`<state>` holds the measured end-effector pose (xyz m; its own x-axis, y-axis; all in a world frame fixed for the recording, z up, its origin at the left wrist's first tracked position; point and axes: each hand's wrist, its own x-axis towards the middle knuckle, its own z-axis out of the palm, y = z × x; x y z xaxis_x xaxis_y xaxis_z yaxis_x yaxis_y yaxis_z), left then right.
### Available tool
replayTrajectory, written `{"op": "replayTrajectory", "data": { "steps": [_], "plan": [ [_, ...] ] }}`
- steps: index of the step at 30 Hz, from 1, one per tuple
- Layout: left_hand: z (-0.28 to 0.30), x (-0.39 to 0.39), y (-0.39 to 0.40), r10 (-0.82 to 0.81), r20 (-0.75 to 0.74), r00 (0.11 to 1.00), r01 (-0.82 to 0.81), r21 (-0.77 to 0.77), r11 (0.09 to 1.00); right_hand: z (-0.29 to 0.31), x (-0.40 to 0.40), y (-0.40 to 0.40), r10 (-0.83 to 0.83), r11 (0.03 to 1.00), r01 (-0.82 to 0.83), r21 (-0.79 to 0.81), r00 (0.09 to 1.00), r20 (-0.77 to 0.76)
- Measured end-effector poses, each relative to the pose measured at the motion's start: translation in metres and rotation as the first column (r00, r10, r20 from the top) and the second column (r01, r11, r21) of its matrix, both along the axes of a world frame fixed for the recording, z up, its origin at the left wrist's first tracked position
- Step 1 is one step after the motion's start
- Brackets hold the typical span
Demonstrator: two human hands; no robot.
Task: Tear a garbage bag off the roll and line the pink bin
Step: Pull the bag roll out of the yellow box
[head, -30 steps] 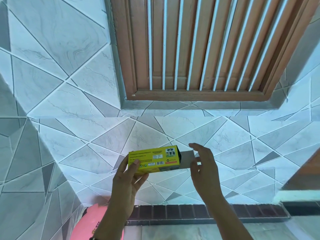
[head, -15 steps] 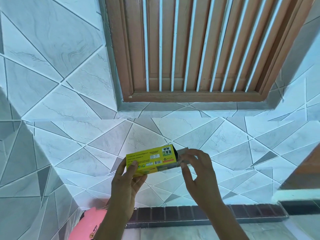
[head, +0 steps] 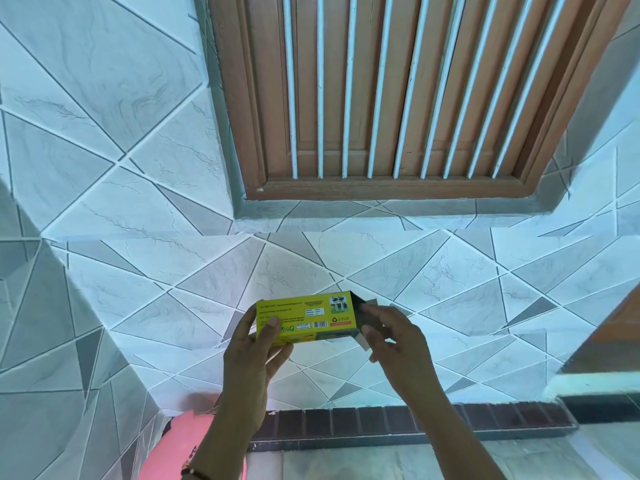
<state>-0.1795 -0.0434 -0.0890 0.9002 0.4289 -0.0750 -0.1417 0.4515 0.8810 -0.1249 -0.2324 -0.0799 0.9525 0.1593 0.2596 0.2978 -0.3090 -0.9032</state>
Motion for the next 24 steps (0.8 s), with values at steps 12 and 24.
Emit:
{"op": "replayTrajectory", "data": {
  "steps": [12, 24],
  "plan": [
    [0.071, 0.007, -0.004, -0.037, 0.192, 0.981, -0.133, 0.794, 0.593, -0.003, 0.007, 0.006, 0.483, 0.601, -0.062, 0.797, 0.823, -0.299],
    [0.047, 0.023, 0.026, 0.029, 0.128, 0.991, -0.088, 0.484, 0.871, -0.003, 0.024, -0.013, 0.368, 0.508, 0.088, 0.857, 0.877, -0.308]
  ]
}}
